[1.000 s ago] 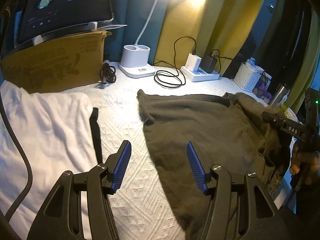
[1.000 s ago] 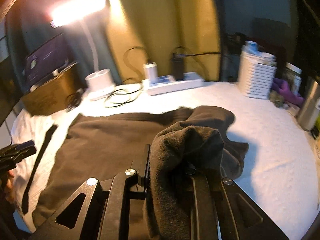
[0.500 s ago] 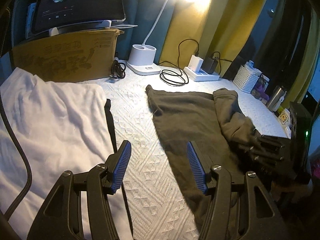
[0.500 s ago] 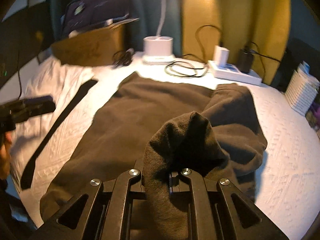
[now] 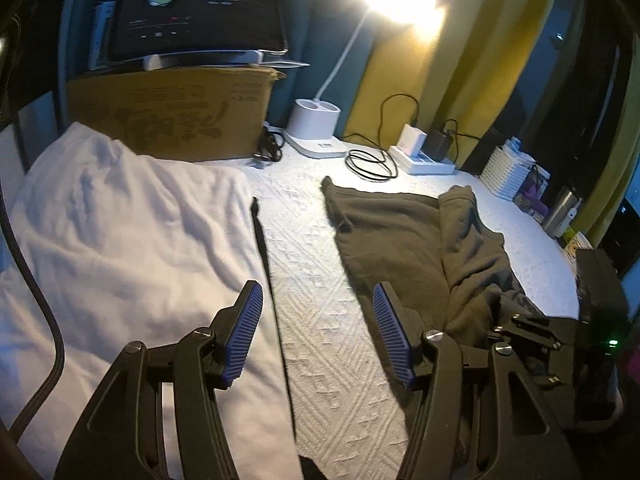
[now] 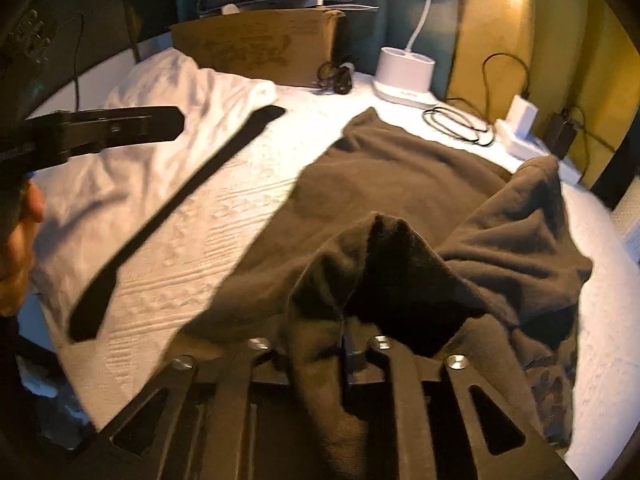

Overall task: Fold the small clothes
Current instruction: 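Lift the held edge with the right gripper and fold it over the shirt body, then open the right gripper to release the folded edge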

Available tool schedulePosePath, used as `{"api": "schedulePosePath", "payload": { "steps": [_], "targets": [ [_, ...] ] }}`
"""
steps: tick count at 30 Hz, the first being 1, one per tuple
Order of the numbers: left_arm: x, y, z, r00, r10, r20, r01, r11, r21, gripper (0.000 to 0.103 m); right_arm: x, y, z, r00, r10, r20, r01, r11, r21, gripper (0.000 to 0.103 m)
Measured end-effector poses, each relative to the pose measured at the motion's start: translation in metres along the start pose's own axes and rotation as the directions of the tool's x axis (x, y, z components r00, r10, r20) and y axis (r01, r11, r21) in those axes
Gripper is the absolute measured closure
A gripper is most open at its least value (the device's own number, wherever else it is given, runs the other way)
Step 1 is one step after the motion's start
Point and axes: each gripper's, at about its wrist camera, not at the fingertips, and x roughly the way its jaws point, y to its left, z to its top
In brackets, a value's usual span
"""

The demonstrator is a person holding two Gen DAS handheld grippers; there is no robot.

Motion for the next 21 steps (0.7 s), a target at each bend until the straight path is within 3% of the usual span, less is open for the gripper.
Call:
{"api": "schedulePosePath", "payload": {
  "steps": [1,2,5,9,16,21],
  "targets": [
    [-0.001,0.001,0.000,1.000,0.008,-0.001,-0.008,1.000,-0.004,0.045,-0.004,0.005,-0.002,0.999,0.043,0.005,-0.043,0.999,0.002,0.028],
    [-0.001,0.002,0.000,1.000,0.016,-0.001,-0.016,1.000,-0.006,0.045,-0.008,0.009,-0.004,0.998,0.067,0.014,-0.067,0.998,-0.006,0.024],
    [-0.003,-0.001,0.002,0.999,0.033,0.002,-0.033,0.999,-0.002,0.045,-0.019,0.023,-0.011,0.992,0.125,0.021,-0.124,0.990,-0.062,0.024],
    [-0.003,-0.015,0.009,0.999,0.039,0.006,-0.039,0.999,0.030,0.045,-0.038,0.019,-0.016,0.989,0.139,0.044,-0.136,0.989,-0.058,0.024],
    [0.011,-0.073,0.025,1.000,-0.001,-0.011,0.002,0.990,0.142,0.045,-0.086,-0.032,-0.020,0.984,0.107,0.143,-0.114,0.993,0.039,0.024],
    [0.033,-0.115,0.035,0.999,-0.019,-0.046,0.028,0.979,0.204,0.045,-0.102,-0.083,-0.027,0.983,0.037,0.181,-0.060,0.990,0.127,0.024]
  ]
}}
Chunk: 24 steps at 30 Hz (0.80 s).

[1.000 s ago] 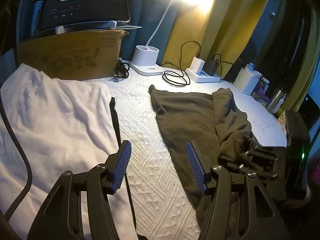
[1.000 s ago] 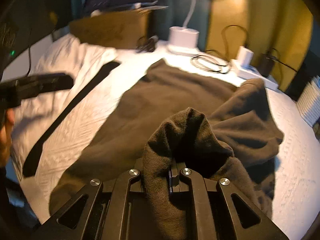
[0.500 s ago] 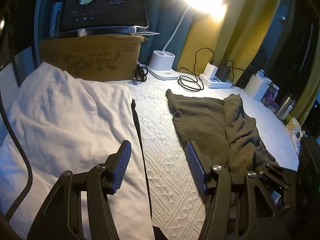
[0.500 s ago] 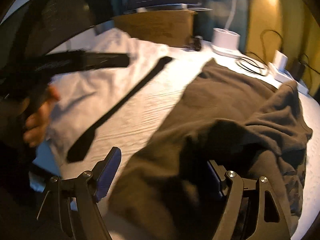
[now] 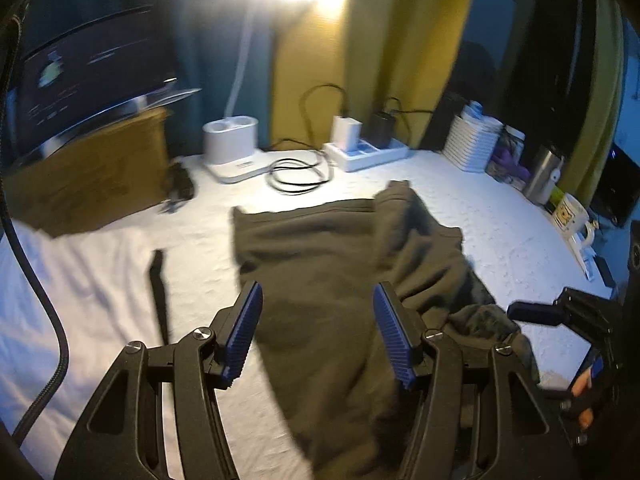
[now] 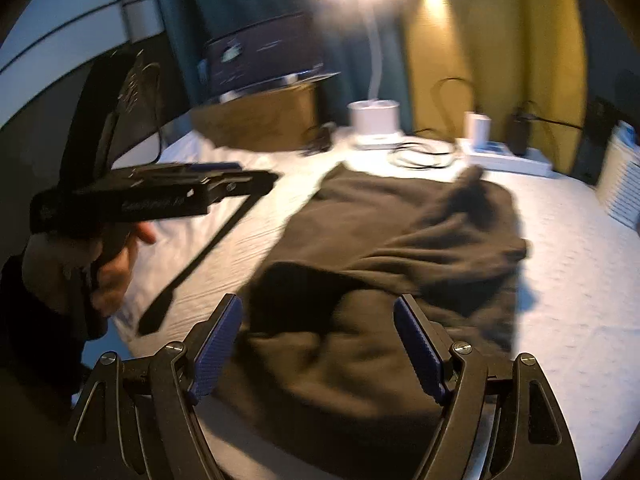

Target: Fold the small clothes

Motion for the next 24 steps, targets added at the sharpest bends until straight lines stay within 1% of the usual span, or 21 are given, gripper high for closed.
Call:
{"api": "schedulePosePath", "payload": {
  "steps": [5,13,16,20,22,24],
  "targets": [
    [0.025,-0.038,0.016,0.999,-0.009,-0.038,0.011,0.998,0.058,0.045,-0.004,-0.064,-0.010,0.995,-0.098,-0.010,0.099,0.991,0.093,0.024],
    [0.067,-0.091,0.028,0.991,-0.007,-0.131,0.025,0.991,0.134,0.045,-0.002,-0.145,-0.025,0.991,-0.132,-0.035,0.136,0.972,0.191,0.023],
    [0.081,-0.115,0.029,0.987,0.000,-0.160,0.032,0.979,0.199,0.045,-0.002,-0.169,-0.030,0.990,-0.132,-0.039,0.138,0.965,0.224,0.023],
    [0.103,-0.144,0.029,0.977,0.009,-0.213,0.053,0.958,0.281,0.045,-0.004,-0.193,-0.037,0.990,-0.133,-0.038,0.138,0.954,0.265,0.023],
    [0.114,-0.156,0.028,0.973,0.025,-0.229,0.052,0.945,0.324,0.045,-0.004,-0.204,-0.040,0.990,-0.133,-0.038,0.138,0.948,0.288,0.023],
    [0.123,-0.163,0.026,0.969,0.057,-0.241,0.034,0.933,0.359,0.045,-0.003,-0.212,-0.043,0.990,-0.135,-0.042,0.141,0.940,0.311,0.023]
  ]
}}
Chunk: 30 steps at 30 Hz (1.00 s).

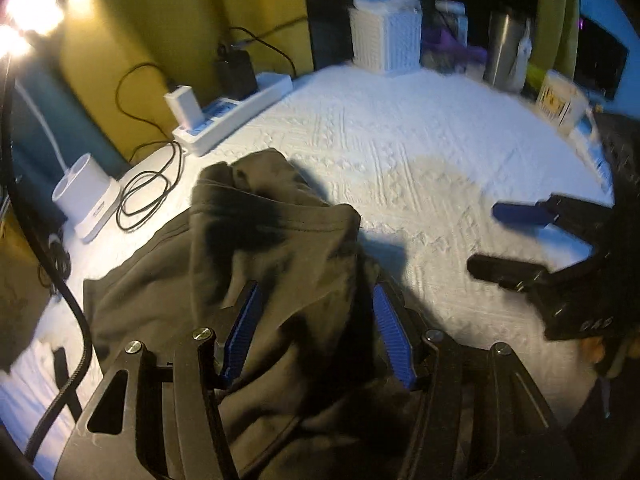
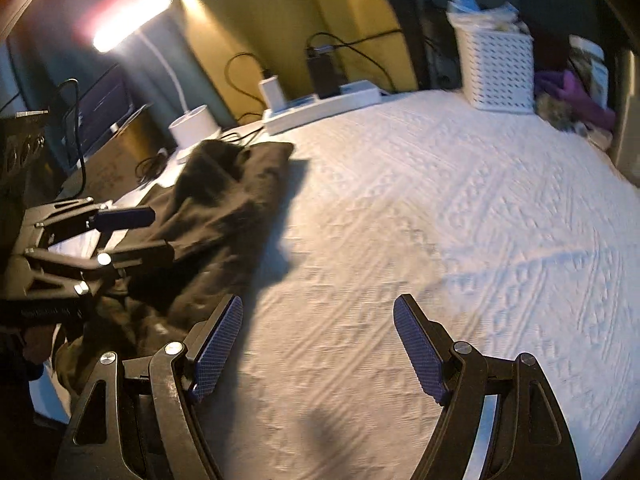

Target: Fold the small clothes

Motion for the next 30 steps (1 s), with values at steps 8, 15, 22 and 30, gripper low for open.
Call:
{"api": "schedulePosePath", "payload": {
  "steps": [8,15,22,30],
  "targets": [
    [0.012,0.003,0.001,1.000,-0.023,-0.006,0.023,0.999,0.043,0.060,0.009,-0.012,0.001,1.000,-0.004,-0.005,0.004,0.999,0.040,0.023],
    [-0.004,0.029,-0.007,0.996,-0.054,0.066,0.057,0.997,-0.049,0.098,0.015,-0.006,0.007,1.000,-0.023,-0.015,0.024,1.000,0.018,0.023],
    [-0.029,0.079,-0.018,0.987,-0.016,0.162,0.046,0.982,-0.183,0.099,0.020,0.008,0.019,0.999,-0.043,-0.025,0.042,0.999,-0.018,0.023],
    [-0.040,0.151,-0.047,0.967,-0.015,0.256,0.111,0.924,-0.365,0.099,0.029,0.042,0.035,0.998,-0.047,-0.034,0.043,0.994,-0.099,0.023]
  ]
}}
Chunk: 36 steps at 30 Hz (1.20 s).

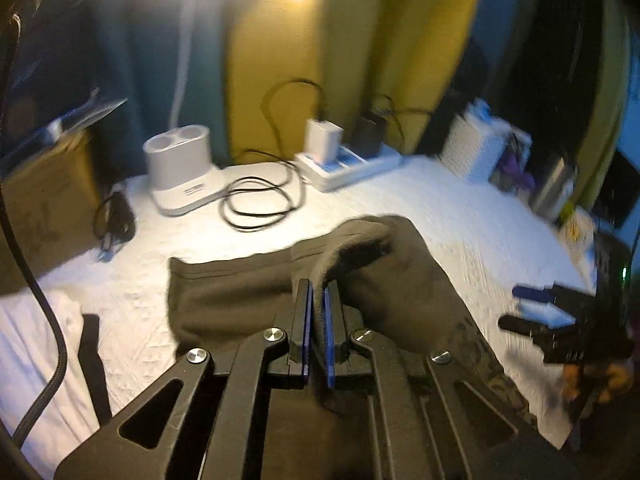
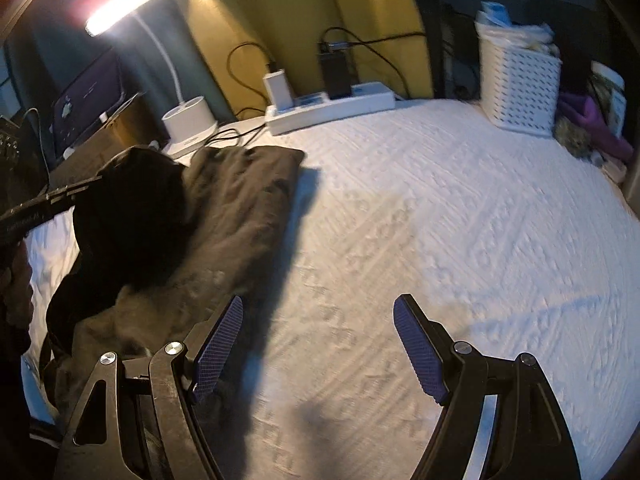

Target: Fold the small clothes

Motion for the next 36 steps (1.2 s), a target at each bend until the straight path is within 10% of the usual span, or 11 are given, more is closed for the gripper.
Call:
{"api": "schedulePosePath", "payload": {
  "steps": [23,26,29,36],
  "targets": [
    [0.025,0.088,-0.029,0.995,0.060,-0.083,-0.074,0.982,-0.174,0.099,0.050,0.064,0.021,0.997,0.000,-0.071,-0.006,0.996,-0.088,0.023],
    [0.011,0.084,-0.033,0.994,0.058,-0.089,-0.072,0.983,-0.169,0.087,0.045,0.062,0.022,0.998,-0.005,-0.060,0.000,0.997,-0.082,0.023],
    [-0.004,0.082,-0.041,0.997,0.029,-0.074,-0.042,0.982,-0.187,0.046,0.039,0.059,0.020,0.999,-0.010,-0.053,0.006,0.997,-0.072,0.023],
    [-0.030,0.067,-0.072,0.994,-0.034,-0.108,0.012,0.980,-0.199,0.045,0.020,0.058,0.009,0.999,-0.013,-0.038,0.011,0.998,-0.068,0.023]
  ]
}}
